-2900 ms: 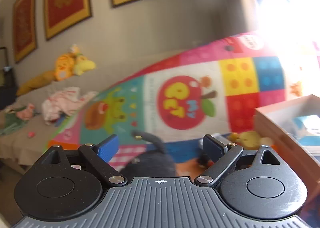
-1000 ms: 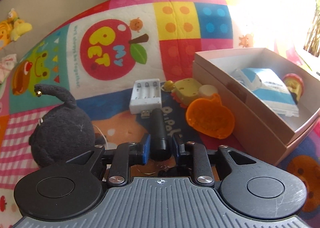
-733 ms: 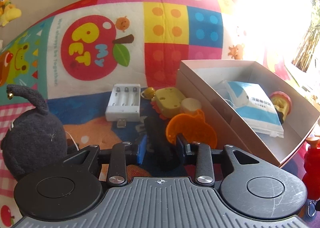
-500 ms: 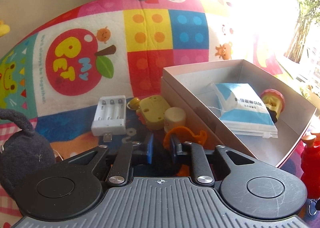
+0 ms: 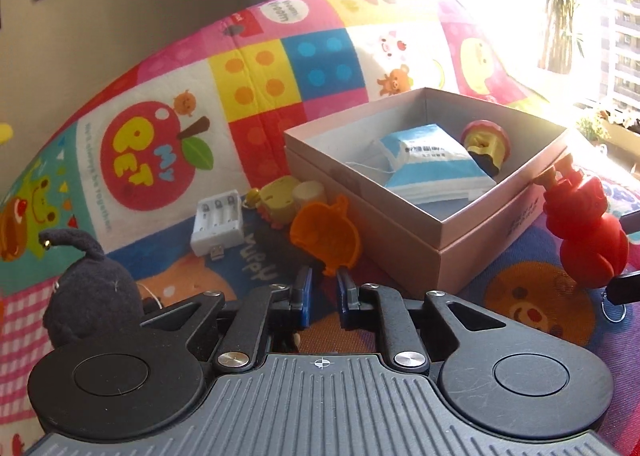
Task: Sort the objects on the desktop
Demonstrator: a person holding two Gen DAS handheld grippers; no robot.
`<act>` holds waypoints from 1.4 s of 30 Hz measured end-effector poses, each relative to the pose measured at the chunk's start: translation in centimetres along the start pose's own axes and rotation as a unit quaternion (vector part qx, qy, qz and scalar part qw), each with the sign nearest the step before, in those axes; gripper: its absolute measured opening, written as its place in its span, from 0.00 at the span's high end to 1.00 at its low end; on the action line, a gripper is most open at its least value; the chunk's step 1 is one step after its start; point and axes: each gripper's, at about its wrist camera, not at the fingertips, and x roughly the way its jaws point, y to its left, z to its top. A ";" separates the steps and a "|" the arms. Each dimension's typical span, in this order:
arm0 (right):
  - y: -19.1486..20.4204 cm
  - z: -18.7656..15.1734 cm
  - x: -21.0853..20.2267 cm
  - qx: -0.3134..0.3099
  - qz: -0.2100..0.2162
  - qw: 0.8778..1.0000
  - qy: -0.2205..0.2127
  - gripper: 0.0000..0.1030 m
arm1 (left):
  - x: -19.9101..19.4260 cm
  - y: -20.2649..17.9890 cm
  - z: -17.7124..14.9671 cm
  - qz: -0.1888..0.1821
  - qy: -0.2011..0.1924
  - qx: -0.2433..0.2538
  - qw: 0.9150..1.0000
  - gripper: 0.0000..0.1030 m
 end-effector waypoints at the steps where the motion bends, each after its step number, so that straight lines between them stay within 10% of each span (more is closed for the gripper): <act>1: 0.0 0.0 0.0 0.000 -0.001 1.000 0.000 0.00 | 0.3 -0.2 0.2 0.000 0.001 0.006 1.000 0.85; 15: 0.0 -0.1 0.0 0.002 0.001 1.000 0.002 0.00 | 3.0 -3.2 -0.1 0.014 0.005 0.127 0.992 0.62; 28: 0.1 -0.2 -0.1 0.005 0.002 1.000 -0.003 0.00 | 0.8 -3.2 -0.4 0.021 -0.005 0.116 0.993 0.87; 42: -0.1 0.1 -1.0 0.010 -0.015 0.999 -0.026 0.00 | -7.4 -9.7 -4.5 -0.131 -0.013 0.031 0.991 0.83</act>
